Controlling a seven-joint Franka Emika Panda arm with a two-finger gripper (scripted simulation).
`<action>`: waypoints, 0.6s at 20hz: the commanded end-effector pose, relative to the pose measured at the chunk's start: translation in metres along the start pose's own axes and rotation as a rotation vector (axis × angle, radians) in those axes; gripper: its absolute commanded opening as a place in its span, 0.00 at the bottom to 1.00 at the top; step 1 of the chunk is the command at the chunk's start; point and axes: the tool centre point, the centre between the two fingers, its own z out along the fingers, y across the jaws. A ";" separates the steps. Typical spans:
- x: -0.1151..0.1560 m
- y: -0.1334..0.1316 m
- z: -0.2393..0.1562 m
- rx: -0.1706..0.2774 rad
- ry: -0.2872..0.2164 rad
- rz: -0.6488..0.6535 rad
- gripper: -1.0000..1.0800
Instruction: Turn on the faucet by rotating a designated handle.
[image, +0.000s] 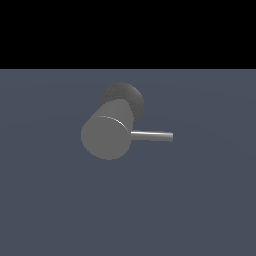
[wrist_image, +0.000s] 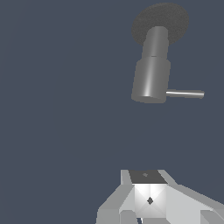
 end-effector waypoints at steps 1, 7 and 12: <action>0.003 -0.004 -0.008 0.105 0.036 -0.017 0.00; 0.009 -0.008 -0.027 0.330 0.117 -0.047 0.00; 0.013 -0.008 -0.040 0.461 0.166 -0.060 0.00</action>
